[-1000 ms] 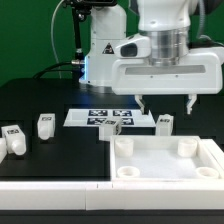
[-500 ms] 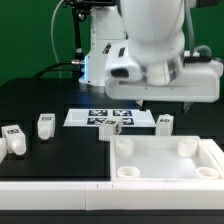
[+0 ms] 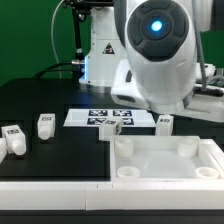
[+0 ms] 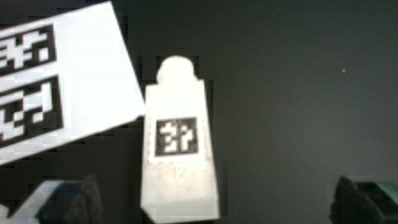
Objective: Assemble square table
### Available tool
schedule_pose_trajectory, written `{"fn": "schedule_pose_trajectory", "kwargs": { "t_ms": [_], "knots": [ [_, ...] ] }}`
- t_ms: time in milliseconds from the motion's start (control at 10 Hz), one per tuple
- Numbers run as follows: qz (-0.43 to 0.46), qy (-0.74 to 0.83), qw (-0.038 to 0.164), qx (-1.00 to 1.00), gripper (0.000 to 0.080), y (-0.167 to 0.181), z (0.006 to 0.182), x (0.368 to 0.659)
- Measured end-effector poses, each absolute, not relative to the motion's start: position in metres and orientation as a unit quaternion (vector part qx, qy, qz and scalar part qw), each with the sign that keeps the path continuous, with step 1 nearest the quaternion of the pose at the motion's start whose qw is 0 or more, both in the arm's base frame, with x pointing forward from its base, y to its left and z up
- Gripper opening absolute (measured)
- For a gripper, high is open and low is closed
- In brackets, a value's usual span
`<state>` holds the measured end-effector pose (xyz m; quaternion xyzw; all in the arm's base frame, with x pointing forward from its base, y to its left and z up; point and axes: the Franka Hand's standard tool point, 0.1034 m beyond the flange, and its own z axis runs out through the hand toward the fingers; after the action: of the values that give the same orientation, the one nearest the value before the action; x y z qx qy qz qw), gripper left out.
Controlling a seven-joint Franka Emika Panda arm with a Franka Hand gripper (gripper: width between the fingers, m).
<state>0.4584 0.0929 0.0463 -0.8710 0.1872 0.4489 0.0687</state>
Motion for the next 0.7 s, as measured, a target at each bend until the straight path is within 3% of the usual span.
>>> {"fn": "schedule_pose_trajectory", "kwargs": {
  "t_ms": [200, 300, 700],
  "knots": [
    [0.446, 0.173, 0.076, -0.875, 0.0648, 0.093, 0.0452, 0.4581],
    [0.43, 0.128, 0.1, -0.888, 0.0648, 0.0911, 0.0403, 0.458],
    [0.429, 0.124, 0.1, -0.889, 0.0648, 0.0916, 0.0372, 0.4544]
  ]
}}
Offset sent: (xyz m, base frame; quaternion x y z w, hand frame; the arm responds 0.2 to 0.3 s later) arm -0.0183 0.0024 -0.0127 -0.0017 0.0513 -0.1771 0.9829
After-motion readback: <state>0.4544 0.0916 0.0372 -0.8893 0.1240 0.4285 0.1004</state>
